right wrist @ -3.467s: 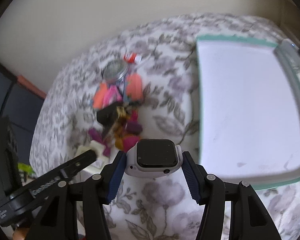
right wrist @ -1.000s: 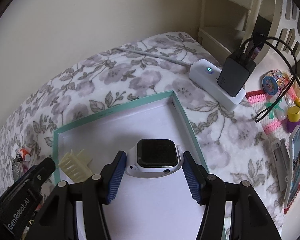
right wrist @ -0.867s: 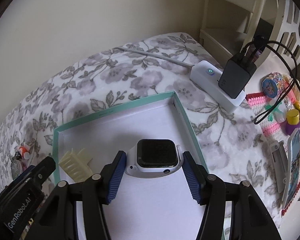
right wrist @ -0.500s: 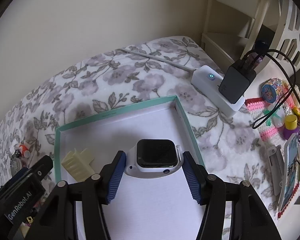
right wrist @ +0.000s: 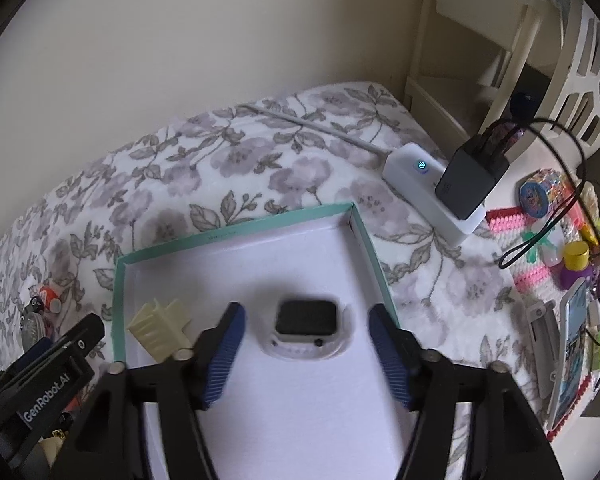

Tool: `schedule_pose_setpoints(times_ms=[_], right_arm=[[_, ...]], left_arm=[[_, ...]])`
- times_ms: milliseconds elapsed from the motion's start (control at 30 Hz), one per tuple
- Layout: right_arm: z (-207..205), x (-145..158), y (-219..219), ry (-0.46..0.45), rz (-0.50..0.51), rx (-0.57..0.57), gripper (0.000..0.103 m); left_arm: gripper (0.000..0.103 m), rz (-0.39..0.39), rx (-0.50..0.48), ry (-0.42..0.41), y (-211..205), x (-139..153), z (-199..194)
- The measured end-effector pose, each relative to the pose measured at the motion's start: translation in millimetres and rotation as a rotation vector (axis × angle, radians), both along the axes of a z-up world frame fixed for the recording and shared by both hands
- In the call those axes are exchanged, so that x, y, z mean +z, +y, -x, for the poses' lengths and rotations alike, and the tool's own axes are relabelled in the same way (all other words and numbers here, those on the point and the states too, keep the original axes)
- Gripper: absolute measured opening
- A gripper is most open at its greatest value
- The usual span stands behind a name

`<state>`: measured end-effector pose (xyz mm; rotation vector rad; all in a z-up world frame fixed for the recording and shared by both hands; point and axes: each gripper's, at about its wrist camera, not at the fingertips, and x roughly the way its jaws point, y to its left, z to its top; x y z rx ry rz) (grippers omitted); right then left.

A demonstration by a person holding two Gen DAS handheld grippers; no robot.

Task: Organize rigid objects
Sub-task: 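Open both grippers to drop the clip and smartwatch into the tray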

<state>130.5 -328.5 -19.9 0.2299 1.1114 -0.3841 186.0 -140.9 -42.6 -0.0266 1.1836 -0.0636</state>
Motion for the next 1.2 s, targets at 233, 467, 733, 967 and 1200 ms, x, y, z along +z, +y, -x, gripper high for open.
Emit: schedule_pose_setpoints(times_ms=[233,467,733,967,1200], right_arm=[[1.2,15.5,2.2,-0.019,0.012,-0.003,0.074],[4.3,32.4,2.0,-0.063,0.037,-0.007,0.080],[4.3,34.5,3.7,-0.069,0.057,0.006,0.097],[4.3,34.2,5.0,-0.076,0.064,0.012,0.103],[10.4,46.4,9.7,-0.097,0.066,0.014,0.103]], left_arm=[[0.082,-0.004,0.018,-0.006,4.3,0.3,-1.3],[0.101,0.000,0.053,-0.051,16.5,8.5,-2.9],[0.101,0.015,0.084,-0.093,29.1,15.4,-4.5],[0.101,0.024,0.108,-0.107,37.4,18.6,-4.7],[0.101,0.003,0.120,-0.139,47.7,35.8,4.7]])
